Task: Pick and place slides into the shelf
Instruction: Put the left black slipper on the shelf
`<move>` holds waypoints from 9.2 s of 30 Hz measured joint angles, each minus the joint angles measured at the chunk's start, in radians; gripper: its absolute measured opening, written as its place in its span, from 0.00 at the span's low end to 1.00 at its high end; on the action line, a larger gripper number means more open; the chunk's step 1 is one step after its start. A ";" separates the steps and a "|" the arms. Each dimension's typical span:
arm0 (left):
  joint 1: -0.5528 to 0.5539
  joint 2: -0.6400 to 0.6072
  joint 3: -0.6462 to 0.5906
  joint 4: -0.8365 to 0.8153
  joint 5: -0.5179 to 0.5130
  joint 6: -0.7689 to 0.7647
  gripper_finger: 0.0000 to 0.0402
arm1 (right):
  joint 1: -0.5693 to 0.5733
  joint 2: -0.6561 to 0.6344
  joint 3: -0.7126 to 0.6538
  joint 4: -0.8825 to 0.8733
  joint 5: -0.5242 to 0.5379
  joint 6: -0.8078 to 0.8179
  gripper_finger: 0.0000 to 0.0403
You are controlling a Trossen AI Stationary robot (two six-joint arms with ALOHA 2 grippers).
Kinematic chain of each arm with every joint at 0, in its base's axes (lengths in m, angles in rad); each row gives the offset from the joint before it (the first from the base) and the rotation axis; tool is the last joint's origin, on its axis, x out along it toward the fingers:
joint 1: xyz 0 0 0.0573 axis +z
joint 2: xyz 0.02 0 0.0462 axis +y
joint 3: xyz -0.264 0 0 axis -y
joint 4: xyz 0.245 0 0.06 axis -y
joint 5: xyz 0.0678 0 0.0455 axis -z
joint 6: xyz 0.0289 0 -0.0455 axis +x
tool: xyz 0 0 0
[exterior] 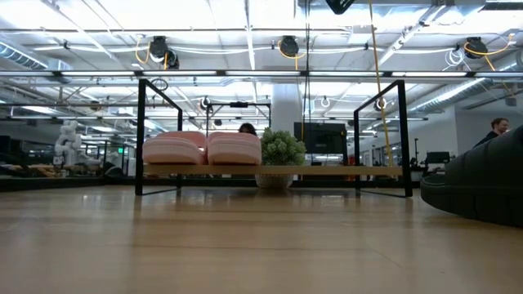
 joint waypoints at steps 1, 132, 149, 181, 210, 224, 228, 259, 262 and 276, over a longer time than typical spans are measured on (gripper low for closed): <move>0.000 0.000 0.000 -0.001 -0.010 0.001 0.00 | -0.003 -0.003 0.000 0.000 0.002 0.004 0.10; 0.358 0.529 0.110 -0.350 -0.190 -1.429 0.00 | -0.102 -0.277 0.001 0.253 0.318 0.138 0.11; 0.365 0.529 0.110 -0.349 -0.162 -1.431 0.00 | -0.102 -0.277 0.001 0.253 0.315 0.138 0.11; 0.367 0.529 0.110 -0.337 -0.068 -1.466 0.00 | -0.071 -0.277 0.001 0.253 0.313 0.138 0.11; 0.349 0.529 0.110 -0.334 -0.021 -1.389 0.20 | -0.071 -0.276 0.001 0.253 0.313 0.119 0.11; 0.345 0.525 0.110 -0.334 -0.035 -1.377 0.37 | -0.071 -0.276 0.001 0.253 0.313 0.119 0.11; 0.334 0.517 0.110 -0.336 -0.085 -1.350 0.37 | -0.071 -0.276 0.001 0.253 0.313 0.119 0.11; 0.339 0.511 0.110 -0.311 -0.032 -1.331 0.37 | -0.071 -0.276 0.001 0.253 0.302 0.123 0.11; 0.344 0.511 0.110 -0.311 -0.031 -1.337 0.37 | -0.071 -0.276 0.001 0.253 0.279 0.123 0.11; 0.348 0.512 0.110 -0.312 -0.009 -1.384 0.13 | -0.071 -0.276 0.001 0.253 0.265 0.123 0.11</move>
